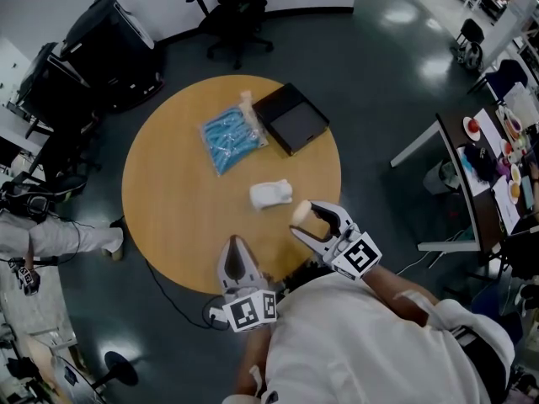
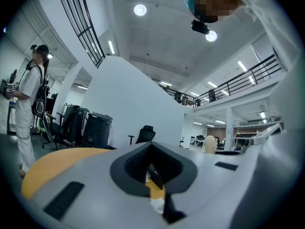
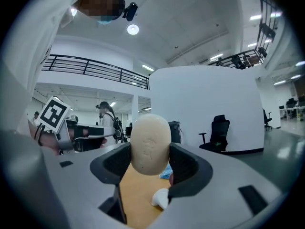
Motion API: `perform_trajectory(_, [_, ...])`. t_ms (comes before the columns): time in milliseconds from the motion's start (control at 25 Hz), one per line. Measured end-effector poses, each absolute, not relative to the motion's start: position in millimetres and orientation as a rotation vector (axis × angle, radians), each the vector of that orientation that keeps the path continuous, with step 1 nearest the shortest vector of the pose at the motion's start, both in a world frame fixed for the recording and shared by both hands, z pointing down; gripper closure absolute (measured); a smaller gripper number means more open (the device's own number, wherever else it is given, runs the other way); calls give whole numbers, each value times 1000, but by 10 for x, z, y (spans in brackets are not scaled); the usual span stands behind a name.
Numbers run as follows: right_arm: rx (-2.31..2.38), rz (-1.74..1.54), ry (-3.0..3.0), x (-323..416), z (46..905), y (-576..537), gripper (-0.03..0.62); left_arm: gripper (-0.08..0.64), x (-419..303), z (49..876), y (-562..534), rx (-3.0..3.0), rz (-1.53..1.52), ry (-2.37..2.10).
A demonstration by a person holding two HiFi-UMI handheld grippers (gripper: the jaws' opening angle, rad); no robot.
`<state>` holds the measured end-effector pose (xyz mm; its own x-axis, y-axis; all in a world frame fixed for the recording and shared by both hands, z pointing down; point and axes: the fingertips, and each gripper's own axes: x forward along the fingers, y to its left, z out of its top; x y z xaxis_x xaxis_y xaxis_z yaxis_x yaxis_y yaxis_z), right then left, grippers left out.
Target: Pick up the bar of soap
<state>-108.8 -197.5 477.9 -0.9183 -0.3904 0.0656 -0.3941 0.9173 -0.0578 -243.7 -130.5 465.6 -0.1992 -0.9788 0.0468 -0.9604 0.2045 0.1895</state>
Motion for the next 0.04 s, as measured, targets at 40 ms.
perform_trajectory(40, [617,105,-3026,-1089,4774,-1975,333,554,-2433,4656,-1307,1880,-176,-2311])
